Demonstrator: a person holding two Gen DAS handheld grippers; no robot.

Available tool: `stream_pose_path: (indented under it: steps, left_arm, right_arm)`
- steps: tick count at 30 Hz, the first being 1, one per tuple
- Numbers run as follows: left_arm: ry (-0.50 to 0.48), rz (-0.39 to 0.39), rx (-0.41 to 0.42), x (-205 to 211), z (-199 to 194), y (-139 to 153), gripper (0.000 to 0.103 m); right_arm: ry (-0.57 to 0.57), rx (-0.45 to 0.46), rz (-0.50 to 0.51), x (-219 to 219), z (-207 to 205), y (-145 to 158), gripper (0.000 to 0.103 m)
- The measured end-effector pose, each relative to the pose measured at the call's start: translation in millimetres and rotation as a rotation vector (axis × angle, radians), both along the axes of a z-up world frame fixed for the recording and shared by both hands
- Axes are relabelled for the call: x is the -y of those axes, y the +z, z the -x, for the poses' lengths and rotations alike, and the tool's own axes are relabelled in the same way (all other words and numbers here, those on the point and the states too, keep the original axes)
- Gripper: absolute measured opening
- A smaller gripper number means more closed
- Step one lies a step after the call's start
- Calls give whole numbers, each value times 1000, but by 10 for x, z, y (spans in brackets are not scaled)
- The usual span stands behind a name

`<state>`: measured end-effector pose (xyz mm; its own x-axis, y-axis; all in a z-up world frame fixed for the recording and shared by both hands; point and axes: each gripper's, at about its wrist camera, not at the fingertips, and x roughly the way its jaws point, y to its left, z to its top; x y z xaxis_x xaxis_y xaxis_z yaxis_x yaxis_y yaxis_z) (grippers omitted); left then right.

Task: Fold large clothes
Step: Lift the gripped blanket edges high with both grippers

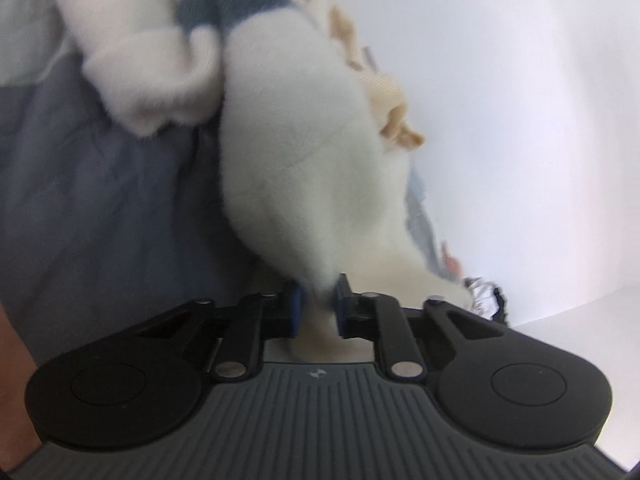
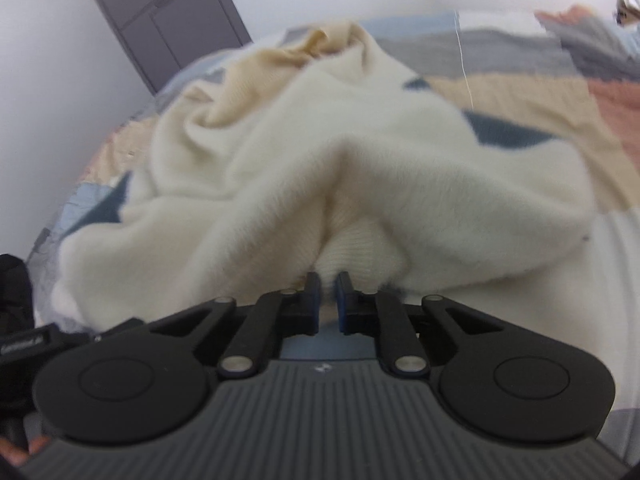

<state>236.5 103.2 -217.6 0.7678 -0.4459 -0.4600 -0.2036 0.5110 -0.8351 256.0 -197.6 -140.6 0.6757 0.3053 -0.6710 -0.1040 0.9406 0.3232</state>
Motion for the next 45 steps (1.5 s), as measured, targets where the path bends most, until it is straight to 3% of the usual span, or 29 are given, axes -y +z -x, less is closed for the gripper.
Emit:
stream_pose_path:
  steps: [5,9,16,17,19,20,21,23,25,28,31,33,35,38,40,45]
  left_arm:
    - [61,110,55,-308,237,90,14]
    - [96,145,57,-470,317,109,13]
    - [108,21,-41,-416,244,25,13]
    - [109,19,-55,-423,247,9,13]
    - [109,22,-71,-424,250,-8,14]
    - [110,18,-82,-404,219,4,18]
    - [106,16,-94,-395,231,7,22]
    - [85,28,-82,-420,297,35,41]
    - [62,10,-66,-374,268,52,51]
    - [55,-63,-68,-268,168,30,51]
    - [123,-117,-56,-273,63,-33,50]
    - [140,-100,-65,-323,-87,-105,45]
    - [139,-63,-69,-391,-171,-170,28]
    - [124,-30,-12,-446,-150,-100,15]
    - [114,-13,60,-459,-88,26,13]
    - [93,9,265,-517,216,453,11]
  right_arm:
    - [17,36,-56,136,326,154,3]
    - [42,31,-64,174,613,140,3]
    - [64,-54,-155,137,576,6,7]
    - [66,-70,-179,136,553,-19,13]
    - [56,-100,-250,164,517,-78,42]
    - [47,-107,-306,201,511,-108,66]
    - [32,-109,-357,241,510,-129,71]
    - [5,-112,-413,302,494,-151,71]
    - [-48,-116,-436,369,464,-180,71]
    - [-153,-133,-442,474,369,-254,70]
    - [-233,-142,-475,585,213,-344,66]
    - [-276,-150,-474,628,82,-398,51]
    - [-303,-159,-466,663,-34,-435,40]
    - [-318,-156,-525,794,-113,-475,19]
    - [-309,-102,-542,848,-80,-400,16]
    - [-219,140,-563,859,242,99,14]
